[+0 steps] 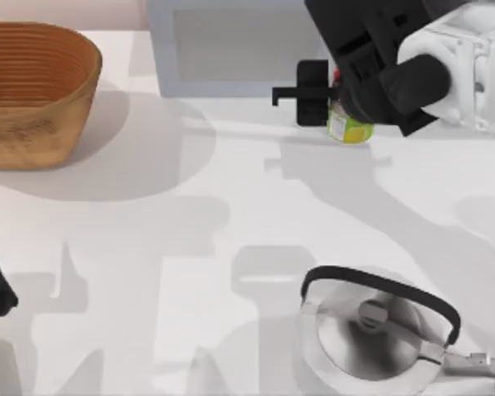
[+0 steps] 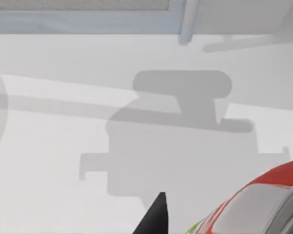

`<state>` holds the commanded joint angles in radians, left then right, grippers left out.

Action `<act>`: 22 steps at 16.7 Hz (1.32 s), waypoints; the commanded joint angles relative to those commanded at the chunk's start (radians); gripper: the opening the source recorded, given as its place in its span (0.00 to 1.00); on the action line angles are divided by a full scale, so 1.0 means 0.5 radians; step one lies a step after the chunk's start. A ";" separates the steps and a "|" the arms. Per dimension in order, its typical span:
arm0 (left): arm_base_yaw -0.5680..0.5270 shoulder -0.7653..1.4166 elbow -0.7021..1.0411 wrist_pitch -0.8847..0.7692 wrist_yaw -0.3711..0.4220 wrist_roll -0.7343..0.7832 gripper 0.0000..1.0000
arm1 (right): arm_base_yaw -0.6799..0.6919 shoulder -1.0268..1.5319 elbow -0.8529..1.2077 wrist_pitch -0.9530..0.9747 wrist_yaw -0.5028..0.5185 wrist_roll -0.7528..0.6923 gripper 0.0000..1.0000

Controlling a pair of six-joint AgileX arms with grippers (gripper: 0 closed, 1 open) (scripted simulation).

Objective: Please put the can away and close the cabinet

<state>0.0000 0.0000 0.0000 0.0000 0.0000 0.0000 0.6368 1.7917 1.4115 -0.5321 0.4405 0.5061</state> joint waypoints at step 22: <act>0.000 0.000 0.000 0.000 0.000 0.000 1.00 | -1.178 -3.378 -2.599 1.051 -0.845 -0.918 0.00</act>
<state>0.0000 0.0000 0.0000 0.0000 0.0000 0.0000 0.0480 0.1027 0.1118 -0.0065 0.0183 0.0473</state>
